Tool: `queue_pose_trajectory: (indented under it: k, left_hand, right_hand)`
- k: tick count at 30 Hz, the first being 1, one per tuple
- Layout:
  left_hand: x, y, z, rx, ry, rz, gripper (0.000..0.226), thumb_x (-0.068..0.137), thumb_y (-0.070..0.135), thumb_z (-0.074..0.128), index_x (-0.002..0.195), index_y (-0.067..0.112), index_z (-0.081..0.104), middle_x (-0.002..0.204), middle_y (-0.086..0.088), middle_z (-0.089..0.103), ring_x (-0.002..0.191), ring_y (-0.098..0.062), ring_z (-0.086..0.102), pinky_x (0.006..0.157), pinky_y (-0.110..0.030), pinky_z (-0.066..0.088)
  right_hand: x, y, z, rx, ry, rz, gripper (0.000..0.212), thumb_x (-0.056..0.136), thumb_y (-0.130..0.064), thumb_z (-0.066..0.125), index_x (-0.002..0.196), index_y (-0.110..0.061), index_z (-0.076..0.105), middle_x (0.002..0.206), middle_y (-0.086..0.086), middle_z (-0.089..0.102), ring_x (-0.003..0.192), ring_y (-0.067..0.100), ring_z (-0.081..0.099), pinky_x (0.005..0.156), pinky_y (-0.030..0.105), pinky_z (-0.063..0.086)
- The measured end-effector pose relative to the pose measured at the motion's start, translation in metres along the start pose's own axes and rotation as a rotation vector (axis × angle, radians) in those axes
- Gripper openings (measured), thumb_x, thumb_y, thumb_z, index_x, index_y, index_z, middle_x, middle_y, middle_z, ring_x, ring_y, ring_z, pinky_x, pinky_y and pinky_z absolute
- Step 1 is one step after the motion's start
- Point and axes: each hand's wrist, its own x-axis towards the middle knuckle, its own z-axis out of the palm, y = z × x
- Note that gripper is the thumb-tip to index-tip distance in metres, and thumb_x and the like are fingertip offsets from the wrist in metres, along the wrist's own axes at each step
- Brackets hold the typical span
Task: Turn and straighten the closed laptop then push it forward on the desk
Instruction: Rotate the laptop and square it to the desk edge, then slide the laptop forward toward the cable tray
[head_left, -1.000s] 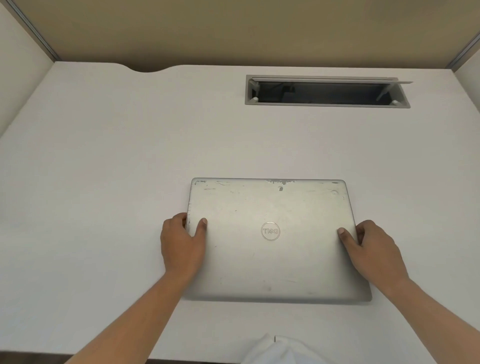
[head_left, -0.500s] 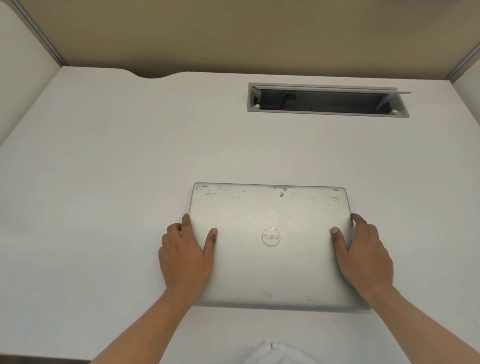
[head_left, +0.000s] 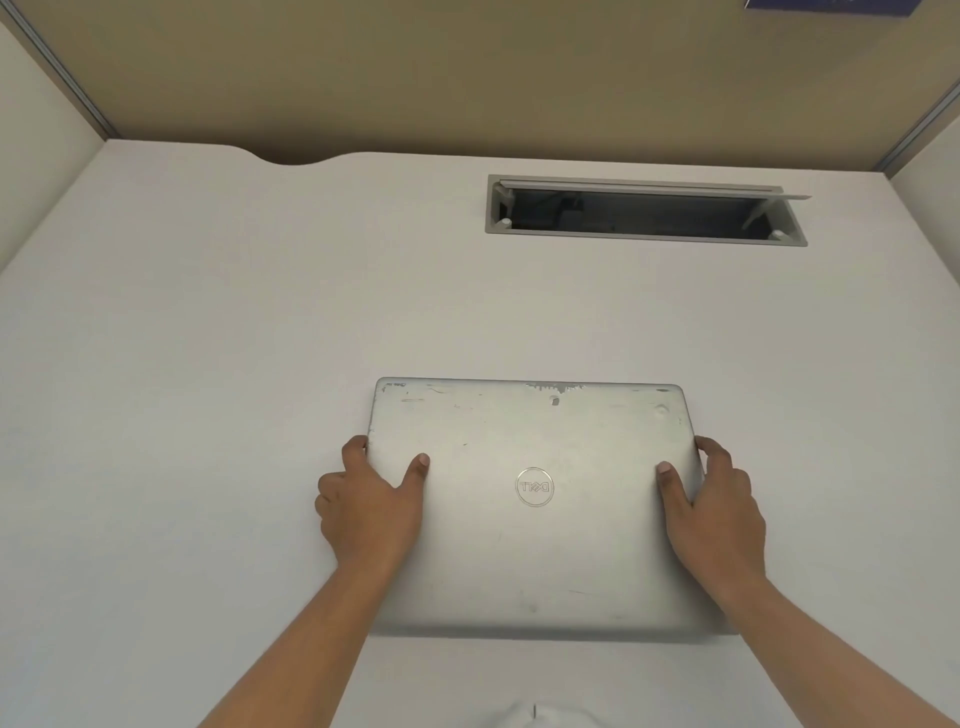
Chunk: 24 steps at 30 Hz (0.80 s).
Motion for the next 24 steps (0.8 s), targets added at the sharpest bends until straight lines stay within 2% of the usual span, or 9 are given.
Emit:
queue_pose_trajectory:
  k: [8,13,16,19,22,24]
  left_hand:
    - [0.01,0.008,-0.005,-0.02,-0.029,-0.053,0.076,0.075,0.06,0.067,0.136,0.026,0.037,0.127,-0.019,0.049,0.119,-0.04,0.044,0.096,-0.05,0.044]
    - [0.034,0.024,-0.016,-0.024,-0.029,-0.062,0.076,0.074,0.061,0.067,0.136,0.028,0.038,0.127,-0.019,0.05,0.118,-0.04,0.046,0.094,-0.05,0.045]
    - [0.052,0.039,-0.021,-0.046,-0.021,-0.064,0.075,0.074,0.061,0.067,0.135,0.029,0.038,0.126,-0.018,0.05,0.118,-0.039,0.046,0.094,-0.05,0.046]
    - [0.068,0.054,-0.022,-0.07,-0.011,-0.059,0.073,0.074,0.061,0.068,0.133,0.03,0.038,0.125,-0.017,0.05,0.117,-0.039,0.047,0.093,-0.05,0.046]
    - [0.086,0.07,-0.02,-0.082,-0.006,-0.052,0.073,0.073,0.061,0.068,0.133,0.03,0.038,0.124,-0.017,0.05,0.117,-0.039,0.047,0.094,-0.05,0.046]
    - [0.098,0.081,-0.016,-0.082,-0.006,-0.044,0.074,0.073,0.061,0.068,0.133,0.029,0.038,0.124,-0.017,0.05,0.117,-0.039,0.046,0.093,-0.05,0.046]
  right_hand:
    - [0.018,-0.008,-0.003,0.115,-0.079,0.051,0.049,0.092,-0.048,0.048,0.134,-0.026,0.038,0.115,0.012,0.054,0.099,0.032,0.057,0.079,0.041,0.044]
    - [0.035,-0.023,-0.002,0.225,-0.089,0.059,0.041,0.095,-0.047,0.043,0.129,-0.025,0.042,0.103,0.007,0.057,0.091,0.026,0.057,0.072,0.039,0.042]
    - [0.051,-0.038,-0.003,0.266,-0.083,0.049,0.037,0.094,-0.047,0.044,0.127,-0.028,0.043,0.096,0.007,0.06,0.085,0.026,0.06,0.069,0.04,0.046]
    - [0.071,-0.053,-0.004,0.285,-0.079,0.04,0.036,0.094,-0.045,0.046,0.126,-0.029,0.043,0.09,0.009,0.06,0.082,0.028,0.061,0.069,0.041,0.048]
    - [0.093,-0.066,-0.005,0.291,-0.061,0.022,0.036,0.094,-0.043,0.046,0.126,-0.026,0.045,0.079,0.005,0.058,0.075,0.025,0.06,0.062,0.038,0.044]
    - [0.107,-0.074,-0.004,0.289,-0.053,0.017,0.038,0.095,-0.045,0.045,0.127,-0.024,0.045,0.08,0.003,0.059,0.076,0.024,0.06,0.063,0.039,0.045]
